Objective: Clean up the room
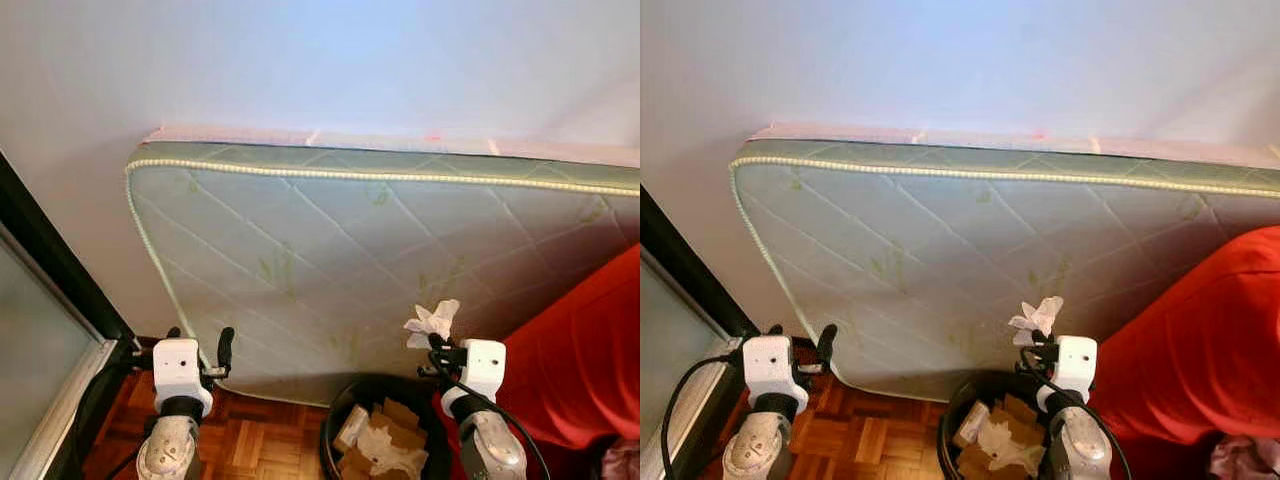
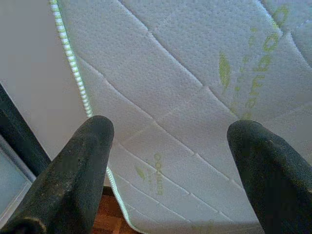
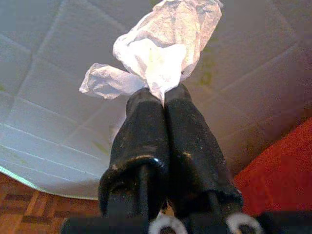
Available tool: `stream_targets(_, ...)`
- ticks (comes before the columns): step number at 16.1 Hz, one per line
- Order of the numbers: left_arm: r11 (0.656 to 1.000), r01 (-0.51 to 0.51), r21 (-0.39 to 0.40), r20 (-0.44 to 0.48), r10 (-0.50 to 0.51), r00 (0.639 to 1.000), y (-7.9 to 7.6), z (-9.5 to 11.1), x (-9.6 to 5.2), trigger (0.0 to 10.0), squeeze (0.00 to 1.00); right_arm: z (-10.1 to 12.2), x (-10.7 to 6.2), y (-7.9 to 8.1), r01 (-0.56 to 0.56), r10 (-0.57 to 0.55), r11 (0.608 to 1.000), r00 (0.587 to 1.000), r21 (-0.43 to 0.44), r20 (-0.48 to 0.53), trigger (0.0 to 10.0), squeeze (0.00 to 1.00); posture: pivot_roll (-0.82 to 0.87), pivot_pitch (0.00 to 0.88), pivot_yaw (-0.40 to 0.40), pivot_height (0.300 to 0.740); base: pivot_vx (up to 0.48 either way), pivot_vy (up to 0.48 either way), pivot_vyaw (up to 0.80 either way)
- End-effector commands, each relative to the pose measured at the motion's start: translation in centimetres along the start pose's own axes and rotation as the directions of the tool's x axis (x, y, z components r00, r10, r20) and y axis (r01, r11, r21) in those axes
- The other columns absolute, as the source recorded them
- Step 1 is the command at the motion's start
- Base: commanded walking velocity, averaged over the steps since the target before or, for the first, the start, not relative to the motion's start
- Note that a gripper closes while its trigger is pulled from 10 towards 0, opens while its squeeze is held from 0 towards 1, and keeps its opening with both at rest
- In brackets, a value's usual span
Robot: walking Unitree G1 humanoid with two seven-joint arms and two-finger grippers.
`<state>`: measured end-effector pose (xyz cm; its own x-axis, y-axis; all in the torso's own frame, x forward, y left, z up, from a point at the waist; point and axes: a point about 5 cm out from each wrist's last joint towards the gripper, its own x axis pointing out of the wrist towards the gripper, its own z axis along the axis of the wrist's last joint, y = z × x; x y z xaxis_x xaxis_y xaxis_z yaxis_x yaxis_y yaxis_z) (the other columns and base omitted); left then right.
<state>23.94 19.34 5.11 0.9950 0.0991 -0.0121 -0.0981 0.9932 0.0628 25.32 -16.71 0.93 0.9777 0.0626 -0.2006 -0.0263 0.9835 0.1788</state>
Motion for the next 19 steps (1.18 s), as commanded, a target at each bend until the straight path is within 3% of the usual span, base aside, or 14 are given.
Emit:
stream_targets(1,1.000,-0.002,-0.005,-0.011,0.002,1.000,-0.01,-0.05,-0.14,10.0,0.00,0.19,-0.08,0.06,-0.004,0.004,1.000,1.000,-0.008,0.010,10.0,0.00,0.05,0.033,-0.029,0.680,0.000,0.000,0.00)
stream_targets(9,1.000,-0.007,-0.003,-0.019,0.007,1.000,0.07,0.14,-0.03,10.0,0.00,0.22,0.38,0.20,-0.009,0.009,1.000,1.000,-0.007,0.011,10.0,0.00,0.05,0.046,-0.028,0.680,0.000,0.000,0.00)
stream_targets(13,1.000,-0.010,-0.002,-0.023,0.010,1.000,0.04,0.11,-0.07,10.0,0.00,-0.35,0.70,0.05,0.001,-0.001,1.000,0.999,-0.015,-0.048,10.0,0.00,0.06,0.043,-0.032,0.675,0.000,0.000,0.00)
stream_targets(19,1.000,-0.013,-0.004,-0.026,0.013,1.000,0.02,0.05,-0.18,10.0,0.00,-0.36,0.68,0.01,-0.010,0.010,1.000,1.000,-0.006,-0.016,10.0,0.00,0.06,0.033,-0.032,0.665,0.000,0.000,0.00)
